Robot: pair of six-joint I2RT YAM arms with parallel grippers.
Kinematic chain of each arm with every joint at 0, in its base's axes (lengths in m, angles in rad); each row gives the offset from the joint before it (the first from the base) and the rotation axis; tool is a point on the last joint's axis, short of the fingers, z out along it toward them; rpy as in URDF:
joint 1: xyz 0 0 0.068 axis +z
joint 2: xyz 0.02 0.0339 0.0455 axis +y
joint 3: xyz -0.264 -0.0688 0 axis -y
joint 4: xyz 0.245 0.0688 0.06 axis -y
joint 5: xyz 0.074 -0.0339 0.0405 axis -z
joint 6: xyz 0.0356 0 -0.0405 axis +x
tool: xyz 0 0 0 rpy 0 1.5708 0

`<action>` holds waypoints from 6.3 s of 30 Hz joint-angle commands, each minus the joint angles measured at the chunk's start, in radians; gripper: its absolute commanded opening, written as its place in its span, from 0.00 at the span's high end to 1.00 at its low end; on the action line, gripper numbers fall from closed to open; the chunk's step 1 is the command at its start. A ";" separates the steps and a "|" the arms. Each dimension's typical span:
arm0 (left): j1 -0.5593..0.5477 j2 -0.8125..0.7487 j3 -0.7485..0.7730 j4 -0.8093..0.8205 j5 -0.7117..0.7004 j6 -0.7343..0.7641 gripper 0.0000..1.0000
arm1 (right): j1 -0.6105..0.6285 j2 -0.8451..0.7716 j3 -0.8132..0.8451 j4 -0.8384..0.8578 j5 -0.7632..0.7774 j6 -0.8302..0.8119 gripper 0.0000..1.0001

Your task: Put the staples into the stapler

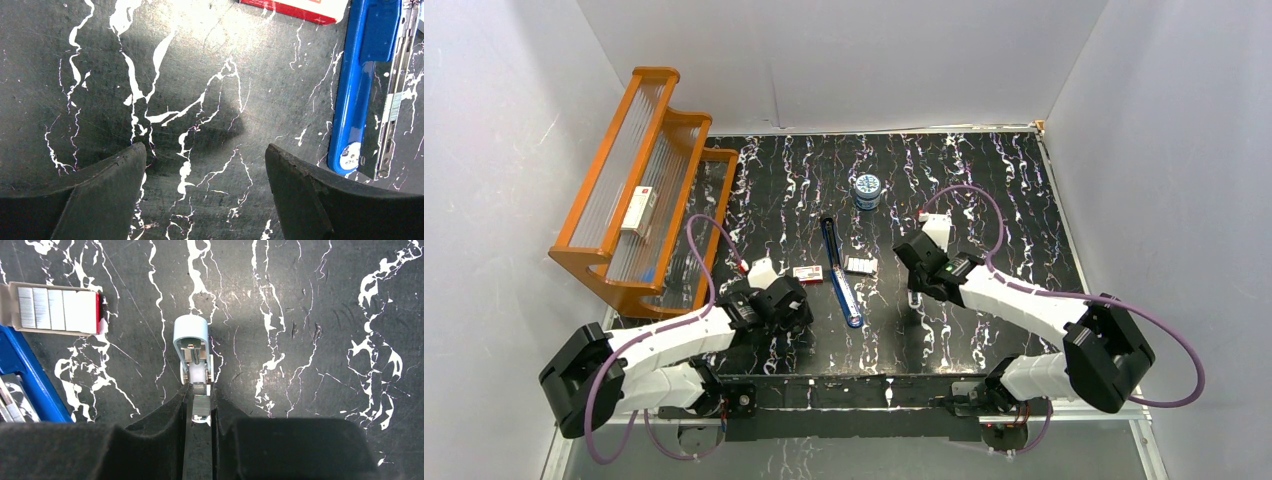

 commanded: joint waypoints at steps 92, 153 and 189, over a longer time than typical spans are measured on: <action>0.004 0.007 0.073 -0.038 -0.052 0.053 0.15 | 0.014 0.048 -0.096 0.188 -0.016 -0.117 0.75; 0.003 -0.007 0.069 -0.040 -0.056 0.053 0.15 | 0.013 0.053 -0.076 0.224 -0.074 -0.137 0.73; 0.004 -0.040 0.061 -0.048 -0.056 0.044 0.15 | 0.014 -0.063 -0.050 0.170 -0.104 -0.159 0.71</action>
